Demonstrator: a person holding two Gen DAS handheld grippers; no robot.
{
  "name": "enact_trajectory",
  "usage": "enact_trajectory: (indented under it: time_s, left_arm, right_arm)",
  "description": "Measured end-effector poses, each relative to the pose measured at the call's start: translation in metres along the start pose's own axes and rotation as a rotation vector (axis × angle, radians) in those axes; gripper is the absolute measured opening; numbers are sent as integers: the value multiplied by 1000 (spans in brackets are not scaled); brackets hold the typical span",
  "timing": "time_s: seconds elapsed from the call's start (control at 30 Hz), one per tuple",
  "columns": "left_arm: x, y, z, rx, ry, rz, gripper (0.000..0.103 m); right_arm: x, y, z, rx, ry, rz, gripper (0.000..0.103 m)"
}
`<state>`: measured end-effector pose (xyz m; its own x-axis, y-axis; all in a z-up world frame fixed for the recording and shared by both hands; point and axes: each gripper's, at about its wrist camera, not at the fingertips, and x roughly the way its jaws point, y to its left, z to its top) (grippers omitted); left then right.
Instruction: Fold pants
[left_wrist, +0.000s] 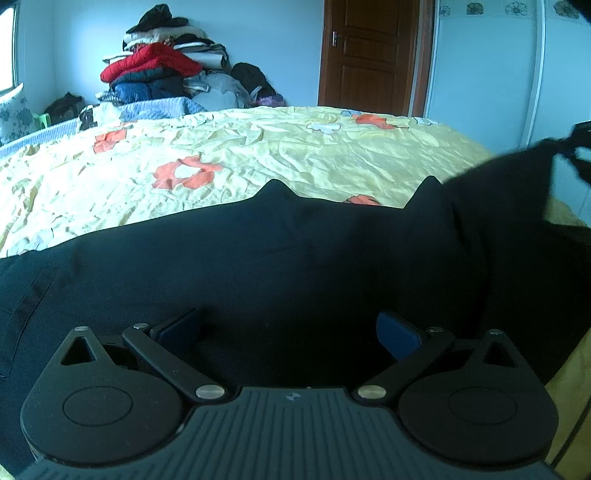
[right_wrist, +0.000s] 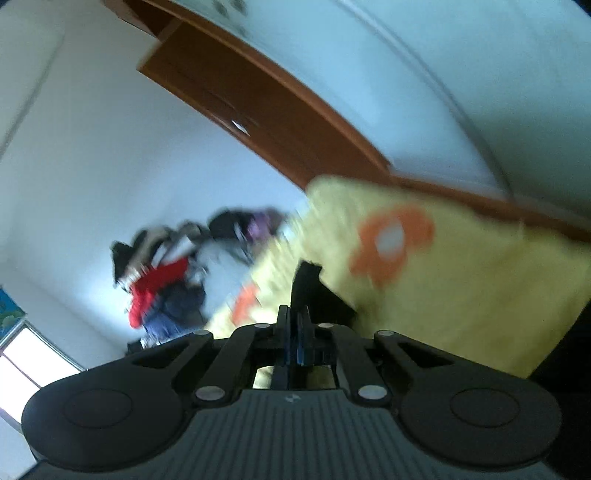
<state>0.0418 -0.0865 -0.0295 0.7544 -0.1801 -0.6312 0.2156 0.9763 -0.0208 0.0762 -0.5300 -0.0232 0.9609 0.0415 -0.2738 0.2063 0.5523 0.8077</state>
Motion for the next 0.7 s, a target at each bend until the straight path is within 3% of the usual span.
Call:
enact_trajectory:
  time_s: [0.1,0.2,0.4,0.5,0.7]
  left_arm:
    - [-3,6,7,-45,19,-30,101]
    - [-8,14,11,-106,35,-63,101]
    - [-12,20,13,-141,54,-78,101]
    - [-13,17,12,-123,57,-69,101]
    - [-13,11,8,-106,61,-67,101]
  right_arm:
    - [-40,13,19,-79,-71,0,4]
    - [-77,8,23,-109,-85,-38,3]
    - [-129,-49,-1,-23,-55,-192,4]
    - [-143,-77,-19,38,-13,-250,4]
    - [-128,-91,-30,80,103,-243,10]
